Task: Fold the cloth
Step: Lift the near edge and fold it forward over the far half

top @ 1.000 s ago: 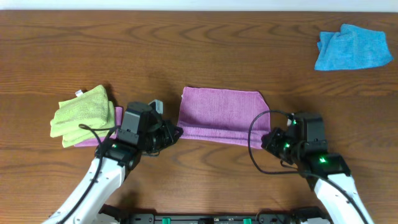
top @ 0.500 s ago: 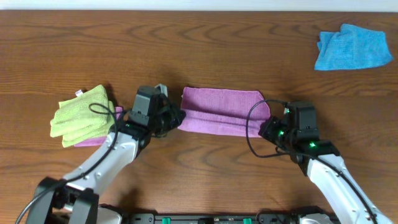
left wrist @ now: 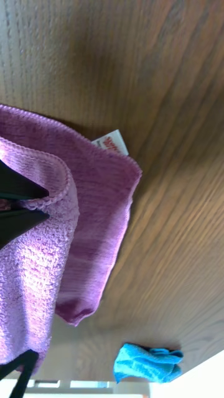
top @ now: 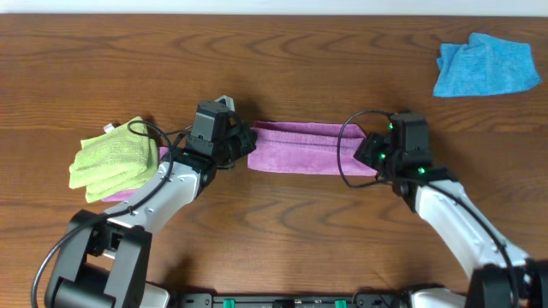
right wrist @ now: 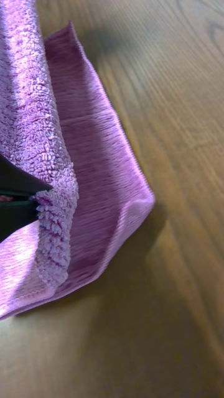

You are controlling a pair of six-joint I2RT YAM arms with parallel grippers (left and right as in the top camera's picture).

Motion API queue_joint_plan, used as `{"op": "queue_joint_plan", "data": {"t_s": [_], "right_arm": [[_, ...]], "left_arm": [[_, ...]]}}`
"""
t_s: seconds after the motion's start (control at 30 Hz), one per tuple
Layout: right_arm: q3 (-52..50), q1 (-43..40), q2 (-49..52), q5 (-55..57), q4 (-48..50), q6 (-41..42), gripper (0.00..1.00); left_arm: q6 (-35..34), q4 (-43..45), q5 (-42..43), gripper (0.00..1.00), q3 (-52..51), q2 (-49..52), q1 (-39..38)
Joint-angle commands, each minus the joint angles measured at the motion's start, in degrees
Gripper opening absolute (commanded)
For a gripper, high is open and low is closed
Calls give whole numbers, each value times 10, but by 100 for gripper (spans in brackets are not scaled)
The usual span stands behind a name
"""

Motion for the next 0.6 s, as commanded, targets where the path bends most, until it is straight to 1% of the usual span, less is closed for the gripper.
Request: {"op": "queue_joint_plan", "data": {"t_s": [0.0, 0.13, 0.33, 0.57], "right_arm": [[29, -7, 28, 81, -2, -30, 1], [47, -7, 47, 84, 0, -43, 1], [47, -7, 48, 98, -1, -52, 1], [47, -7, 49, 118, 0, -54, 1]], "left_arm": [[17, -2, -87, 6, 10, 7, 12], [21, 21, -91, 6, 10, 24, 12], [21, 70, -91, 6, 10, 60, 12], [21, 92, -99, 6, 10, 82, 12]]}}
